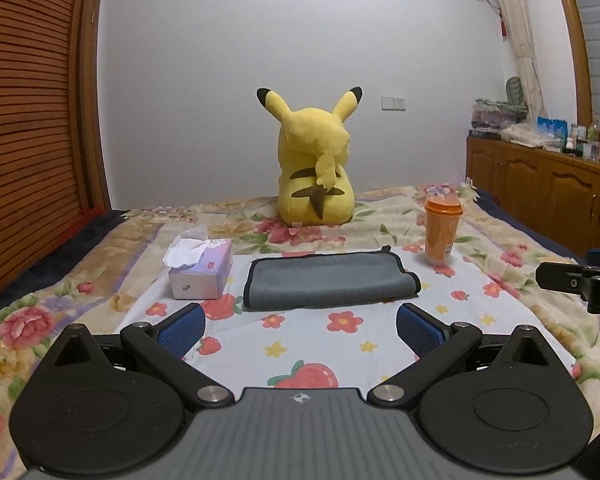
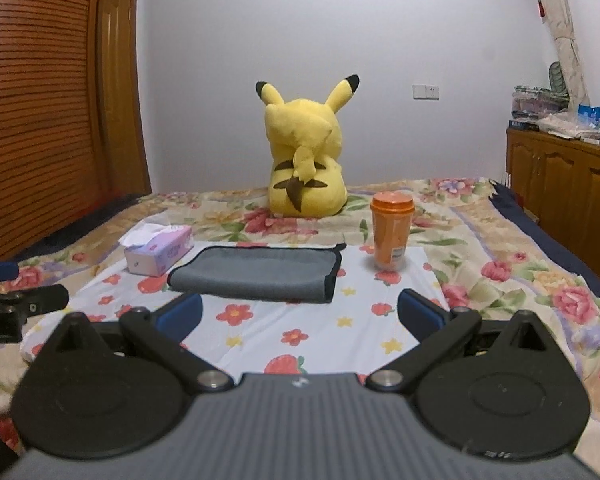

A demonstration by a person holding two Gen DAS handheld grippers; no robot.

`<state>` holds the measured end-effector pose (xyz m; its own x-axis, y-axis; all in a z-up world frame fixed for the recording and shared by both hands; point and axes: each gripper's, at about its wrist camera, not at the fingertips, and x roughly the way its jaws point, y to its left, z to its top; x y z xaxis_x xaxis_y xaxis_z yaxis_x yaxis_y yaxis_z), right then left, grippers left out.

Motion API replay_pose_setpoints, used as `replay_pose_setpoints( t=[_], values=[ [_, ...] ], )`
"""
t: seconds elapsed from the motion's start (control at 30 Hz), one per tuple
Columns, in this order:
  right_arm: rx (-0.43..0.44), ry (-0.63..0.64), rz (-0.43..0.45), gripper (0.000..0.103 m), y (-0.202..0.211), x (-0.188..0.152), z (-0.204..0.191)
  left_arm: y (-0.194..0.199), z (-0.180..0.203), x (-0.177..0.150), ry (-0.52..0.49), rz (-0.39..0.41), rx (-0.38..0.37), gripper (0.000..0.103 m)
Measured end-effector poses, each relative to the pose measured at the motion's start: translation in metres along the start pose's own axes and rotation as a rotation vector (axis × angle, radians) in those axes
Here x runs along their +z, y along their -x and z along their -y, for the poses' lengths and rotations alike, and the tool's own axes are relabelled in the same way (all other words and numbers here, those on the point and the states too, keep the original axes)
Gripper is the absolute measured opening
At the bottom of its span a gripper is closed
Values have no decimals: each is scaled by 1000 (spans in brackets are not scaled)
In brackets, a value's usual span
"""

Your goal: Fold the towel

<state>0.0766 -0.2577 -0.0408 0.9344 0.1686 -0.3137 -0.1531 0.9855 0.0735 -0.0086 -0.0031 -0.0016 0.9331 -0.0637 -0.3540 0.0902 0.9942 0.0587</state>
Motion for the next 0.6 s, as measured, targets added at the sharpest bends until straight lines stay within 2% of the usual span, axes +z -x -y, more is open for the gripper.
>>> replay_pose_setpoints(
  t=[0.17, 0.6],
  values=[
    [-3, 1, 23, 103, 3, 0, 1, 2, -1, 1, 6, 23, 8, 103],
    [-3, 0, 28, 103, 4, 0, 3, 2, 1, 1, -6, 22, 10, 103]
  ],
)
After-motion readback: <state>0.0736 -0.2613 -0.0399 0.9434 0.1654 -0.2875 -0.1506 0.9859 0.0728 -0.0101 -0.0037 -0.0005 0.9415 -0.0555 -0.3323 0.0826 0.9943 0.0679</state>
